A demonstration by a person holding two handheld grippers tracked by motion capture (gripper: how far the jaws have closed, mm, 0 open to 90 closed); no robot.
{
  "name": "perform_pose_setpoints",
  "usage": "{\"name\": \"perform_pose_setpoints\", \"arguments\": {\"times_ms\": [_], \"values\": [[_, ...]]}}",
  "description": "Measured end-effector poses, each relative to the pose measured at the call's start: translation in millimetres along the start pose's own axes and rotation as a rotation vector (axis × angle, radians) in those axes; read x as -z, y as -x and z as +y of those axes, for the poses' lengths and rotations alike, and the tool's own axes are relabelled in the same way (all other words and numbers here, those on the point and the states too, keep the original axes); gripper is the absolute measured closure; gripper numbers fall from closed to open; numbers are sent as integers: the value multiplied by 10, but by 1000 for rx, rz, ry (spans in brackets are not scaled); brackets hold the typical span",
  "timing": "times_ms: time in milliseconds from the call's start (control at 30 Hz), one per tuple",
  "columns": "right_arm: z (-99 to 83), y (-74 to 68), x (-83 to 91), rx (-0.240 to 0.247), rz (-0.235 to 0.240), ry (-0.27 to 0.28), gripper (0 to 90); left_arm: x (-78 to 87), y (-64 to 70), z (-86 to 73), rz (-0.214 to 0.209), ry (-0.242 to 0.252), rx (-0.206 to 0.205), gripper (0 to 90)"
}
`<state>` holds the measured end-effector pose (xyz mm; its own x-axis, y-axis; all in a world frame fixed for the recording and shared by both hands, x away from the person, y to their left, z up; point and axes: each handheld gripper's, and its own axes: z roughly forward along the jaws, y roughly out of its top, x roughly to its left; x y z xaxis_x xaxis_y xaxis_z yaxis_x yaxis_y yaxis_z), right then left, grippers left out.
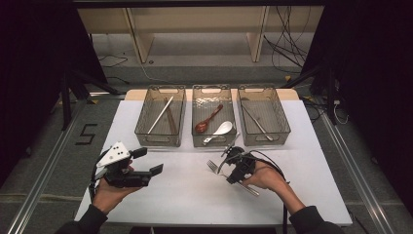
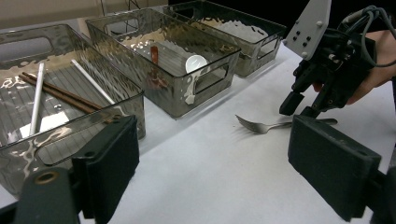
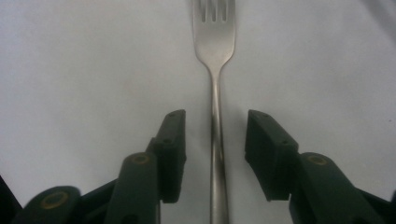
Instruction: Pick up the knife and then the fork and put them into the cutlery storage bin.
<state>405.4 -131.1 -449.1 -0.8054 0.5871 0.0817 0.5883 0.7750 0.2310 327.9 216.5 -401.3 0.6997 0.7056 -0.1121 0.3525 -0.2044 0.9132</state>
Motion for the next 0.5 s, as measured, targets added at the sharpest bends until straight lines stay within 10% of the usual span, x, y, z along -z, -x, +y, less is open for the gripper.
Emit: {"name": "perform_pose_setpoints", "arguments": {"times_ms": [500], "values": [[10,-47,-81,69,-52,-52,790,-4,0,-1,0,-1,1,161]]}}
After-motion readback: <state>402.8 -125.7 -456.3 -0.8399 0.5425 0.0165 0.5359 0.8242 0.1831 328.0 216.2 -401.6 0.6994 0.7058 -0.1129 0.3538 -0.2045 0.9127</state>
